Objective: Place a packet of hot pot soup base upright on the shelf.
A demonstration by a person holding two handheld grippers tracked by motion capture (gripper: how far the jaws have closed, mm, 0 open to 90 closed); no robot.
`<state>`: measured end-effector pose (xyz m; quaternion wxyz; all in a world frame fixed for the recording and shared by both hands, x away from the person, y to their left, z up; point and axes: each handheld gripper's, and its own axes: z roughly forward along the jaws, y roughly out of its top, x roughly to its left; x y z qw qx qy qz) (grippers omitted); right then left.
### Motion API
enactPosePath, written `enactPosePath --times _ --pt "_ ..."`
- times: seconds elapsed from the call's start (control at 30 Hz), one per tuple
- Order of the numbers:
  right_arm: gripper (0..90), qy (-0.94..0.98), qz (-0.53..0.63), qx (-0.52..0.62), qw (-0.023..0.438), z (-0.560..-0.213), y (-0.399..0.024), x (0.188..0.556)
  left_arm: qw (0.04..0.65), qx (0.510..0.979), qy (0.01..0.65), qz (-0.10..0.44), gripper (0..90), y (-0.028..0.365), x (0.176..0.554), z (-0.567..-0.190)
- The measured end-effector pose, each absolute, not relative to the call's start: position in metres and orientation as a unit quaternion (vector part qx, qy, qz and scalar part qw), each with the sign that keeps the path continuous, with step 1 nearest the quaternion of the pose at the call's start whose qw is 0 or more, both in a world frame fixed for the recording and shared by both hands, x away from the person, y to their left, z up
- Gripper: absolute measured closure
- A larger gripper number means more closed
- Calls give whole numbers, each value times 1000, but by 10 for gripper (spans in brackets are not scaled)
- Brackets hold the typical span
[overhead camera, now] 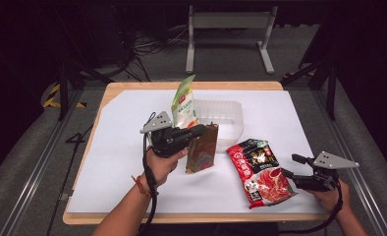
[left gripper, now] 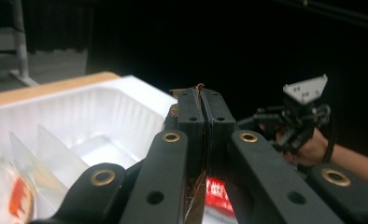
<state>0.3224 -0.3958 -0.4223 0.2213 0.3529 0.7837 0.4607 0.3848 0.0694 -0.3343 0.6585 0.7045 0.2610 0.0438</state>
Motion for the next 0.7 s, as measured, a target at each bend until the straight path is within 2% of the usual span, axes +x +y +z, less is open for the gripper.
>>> enactPosePath --times 0.33,0.7 --pt "291 781 461 357 225 -422 -398 321 675 681 276 65 879 64 399 -321" --pt "290 780 464 356 223 -423 -399 323 671 667 302 120 879 63 415 -308"
